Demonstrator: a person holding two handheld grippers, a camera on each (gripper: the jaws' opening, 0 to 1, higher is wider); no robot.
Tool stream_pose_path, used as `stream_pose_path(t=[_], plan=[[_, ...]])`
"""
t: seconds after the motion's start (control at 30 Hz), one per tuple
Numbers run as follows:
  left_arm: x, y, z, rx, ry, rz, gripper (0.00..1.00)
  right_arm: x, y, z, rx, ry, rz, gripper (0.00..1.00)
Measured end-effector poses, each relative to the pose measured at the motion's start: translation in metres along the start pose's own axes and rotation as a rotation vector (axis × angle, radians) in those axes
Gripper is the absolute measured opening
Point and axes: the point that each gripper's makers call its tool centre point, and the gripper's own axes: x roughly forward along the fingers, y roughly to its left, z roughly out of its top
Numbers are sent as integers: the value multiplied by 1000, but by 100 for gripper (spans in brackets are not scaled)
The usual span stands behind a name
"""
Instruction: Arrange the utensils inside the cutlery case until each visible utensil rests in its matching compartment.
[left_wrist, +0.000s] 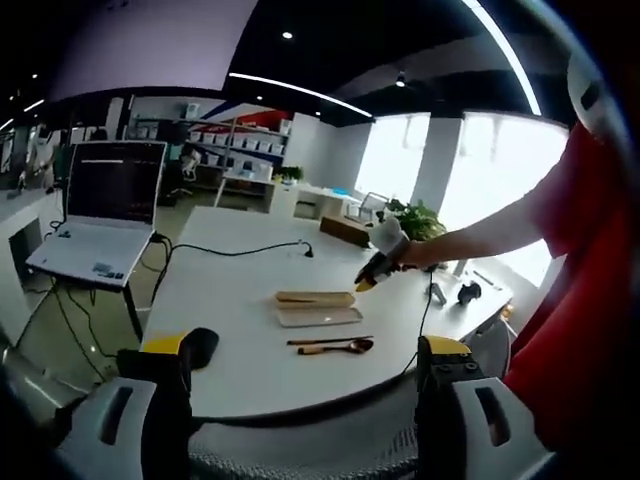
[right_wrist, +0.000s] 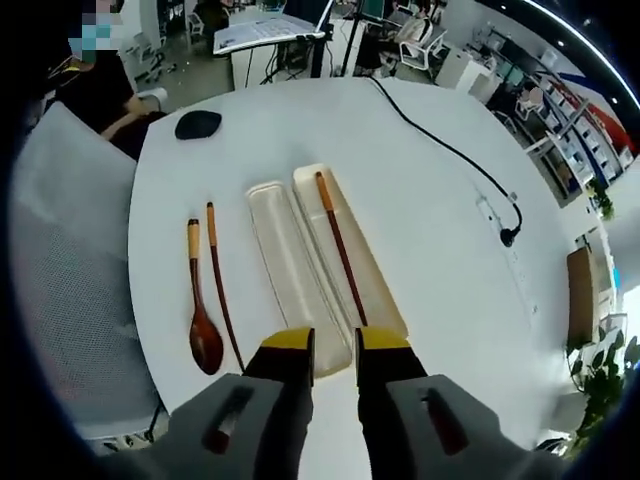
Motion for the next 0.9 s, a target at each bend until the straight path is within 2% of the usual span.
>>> stream_pose_path(t=[0.07,0.17,0.37,0.47,0.6,0.73,0.9], plan=[[0,-3,0,-11,-1,-10,97,-2,-2,-6,13,16,-16,14],[1,-3,-1,-18,-2,-8,99,-8,-4,-4,97,-6,-15,18],[-1,0,-2,-14,10,-9,100,-21,1,6,55,-37,-34,21],[-2,4,-4,6,29,-4,99,-23,1,9,7,-35,-44,23],[-1,9,-8,50,62,1,98,-29,4,18,23,-63,-47,24],[0,10,-5,58,56,0,99,-36,4,27,42,-89,-56,25],[4,16,-11,84,91,-5,96,-40,8,28,90,-99,-68,33]])
